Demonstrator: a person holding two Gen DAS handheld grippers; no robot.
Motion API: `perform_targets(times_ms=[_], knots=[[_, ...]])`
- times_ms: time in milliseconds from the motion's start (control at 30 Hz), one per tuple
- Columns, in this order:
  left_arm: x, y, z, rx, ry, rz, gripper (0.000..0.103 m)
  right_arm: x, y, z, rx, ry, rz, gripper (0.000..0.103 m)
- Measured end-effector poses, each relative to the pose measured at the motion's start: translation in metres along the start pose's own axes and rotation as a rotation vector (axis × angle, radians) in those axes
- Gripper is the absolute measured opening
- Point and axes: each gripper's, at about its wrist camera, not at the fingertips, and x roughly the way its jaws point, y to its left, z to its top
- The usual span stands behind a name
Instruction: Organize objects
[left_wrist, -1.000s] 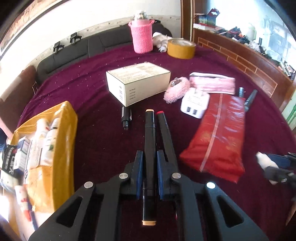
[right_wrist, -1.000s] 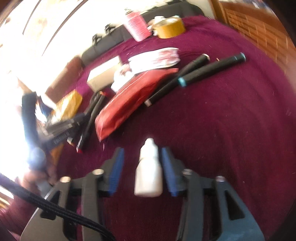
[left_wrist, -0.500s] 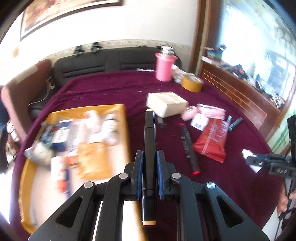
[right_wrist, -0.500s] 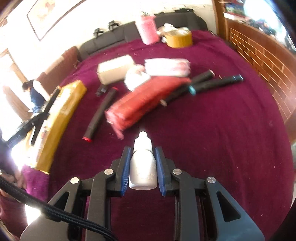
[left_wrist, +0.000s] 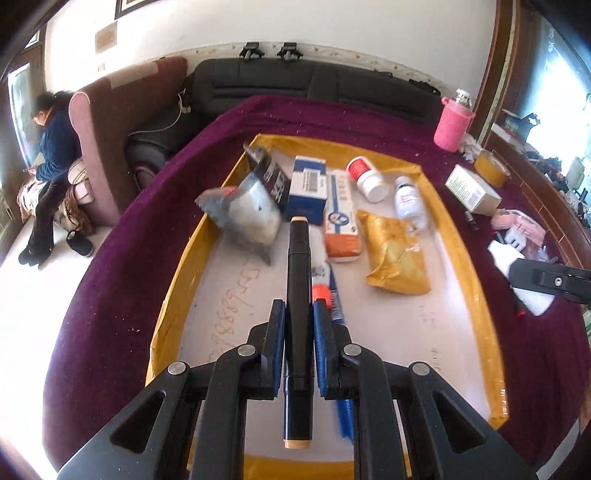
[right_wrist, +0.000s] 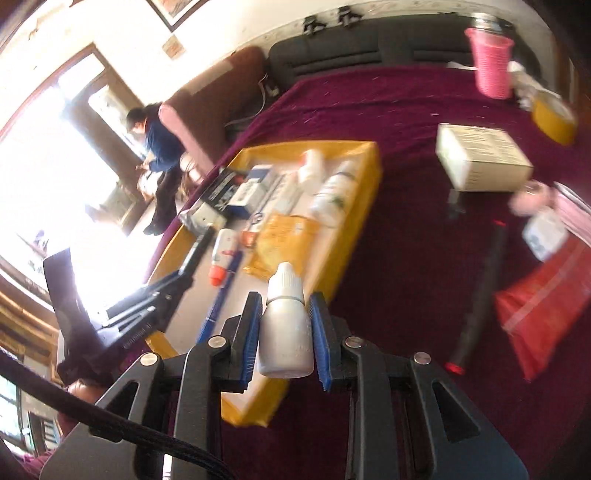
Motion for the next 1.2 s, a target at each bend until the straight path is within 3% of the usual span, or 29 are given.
perform_targets(times_ms=[267,333,400,567,667,733,800,833,867,900,1000,1033,1200], knots=[[0.002,0.018,-0.002,-0.077,-0.012,-0.019,0.014,0.065,0.051,-0.003,-0.121,0.130,-0.081,0.024],[-0.005,0.021,-0.003,-0.087,-0.033,-0.007,0.026,0.073,0.051,-0.005,-0.119,0.159,-0.080,0.025],[-0.015,0.024,-0.003,-0.101,-0.067,0.008,0.051,0.071,0.051,-0.005,-0.109,0.152,-0.082,0.025],[-0.042,0.030,-0.007,-0.168,-0.147,0.029,0.054,0.045,0.045,-0.006,-0.085,0.050,-0.075,0.032],[-0.056,0.026,-0.009,-0.187,-0.191,0.048,0.055,0.009,0.043,-0.006,-0.103,-0.081,-0.144,0.031],[-0.064,0.018,-0.006,-0.177,-0.223,0.058,0.055,-0.022,0.042,-0.008,-0.135,-0.224,-0.242,0.034],[-0.072,0.006,-0.003,-0.153,-0.253,0.059,0.055,-0.059,0.039,-0.014,-0.168,-0.410,-0.336,0.055],[-0.077,0.000,-0.002,-0.140,-0.268,0.052,0.055,-0.072,0.033,-0.016,-0.168,-0.483,-0.363,0.077],[-0.081,-0.007,-0.001,-0.127,-0.281,0.043,0.056,-0.086,0.024,-0.020,-0.157,-0.541,-0.375,0.087],[-0.083,-0.014,0.000,-0.115,-0.289,0.033,0.059,-0.093,0.012,-0.020,-0.134,-0.544,-0.369,0.087],[-0.087,-0.036,0.000,-0.082,-0.292,-0.009,0.062,-0.099,-0.036,-0.018,-0.018,-0.392,-0.287,0.086],[-0.086,-0.043,0.000,-0.068,-0.281,-0.021,0.062,-0.103,-0.051,-0.021,0.018,-0.384,-0.285,0.086],[-0.081,-0.083,0.001,0.003,-0.225,-0.085,0.062,-0.126,-0.124,-0.033,0.154,-0.376,-0.390,0.086]])
